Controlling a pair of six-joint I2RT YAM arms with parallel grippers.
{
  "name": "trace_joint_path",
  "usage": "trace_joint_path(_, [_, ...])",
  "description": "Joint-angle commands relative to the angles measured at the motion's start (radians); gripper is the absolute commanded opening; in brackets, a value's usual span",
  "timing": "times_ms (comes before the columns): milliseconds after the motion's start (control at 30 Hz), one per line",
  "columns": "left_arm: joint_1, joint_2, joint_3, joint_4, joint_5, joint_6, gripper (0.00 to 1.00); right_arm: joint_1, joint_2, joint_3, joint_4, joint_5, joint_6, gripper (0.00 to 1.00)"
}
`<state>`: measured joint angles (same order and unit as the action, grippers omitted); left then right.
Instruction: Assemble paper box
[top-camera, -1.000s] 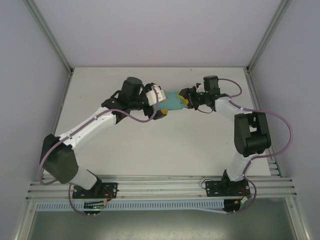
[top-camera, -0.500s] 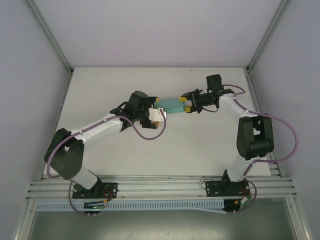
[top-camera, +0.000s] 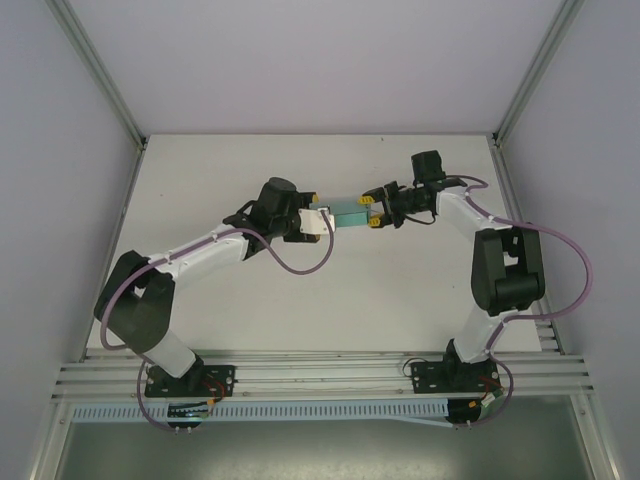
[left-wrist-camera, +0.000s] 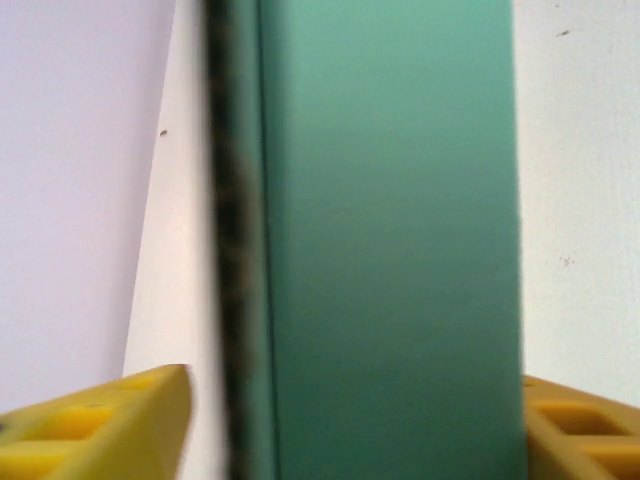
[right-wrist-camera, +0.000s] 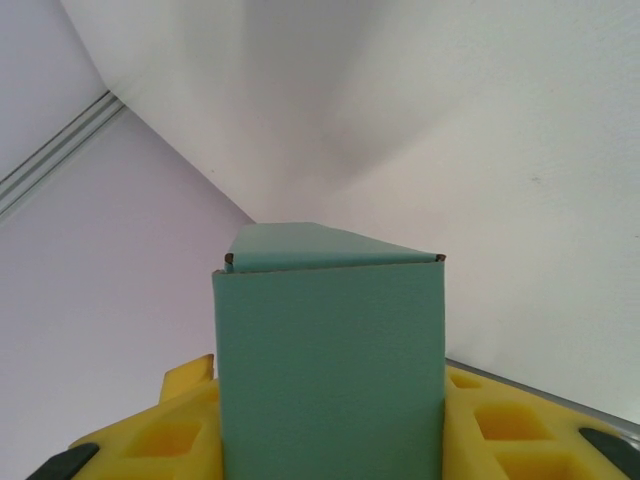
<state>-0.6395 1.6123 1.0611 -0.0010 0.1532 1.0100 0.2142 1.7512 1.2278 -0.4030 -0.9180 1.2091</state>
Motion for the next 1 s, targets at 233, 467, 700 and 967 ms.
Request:
trace_joint_path(233, [-0.013,0.021,0.041,0.041,0.079,-0.023,0.49,0.046,-0.017,0.009,0.007,-0.093,0.018,0.68])
trace_joint_path(467, [-0.012,-0.016,0.036,-0.091,0.083,-0.018,0.44,-0.028,-0.154,0.027,-0.11,0.189,-0.125,0.99])
trace_joint_path(700, [0.025,0.042,0.163,-0.488,0.249,-0.015,0.41,-0.125,-0.327,0.049,-0.085,0.548,-0.591,0.99])
trace_joint_path(967, [0.12,0.197,0.348,-0.756,0.42,-0.079,0.4,-0.141,-0.444,-0.125,0.244,0.379,-0.915,0.99])
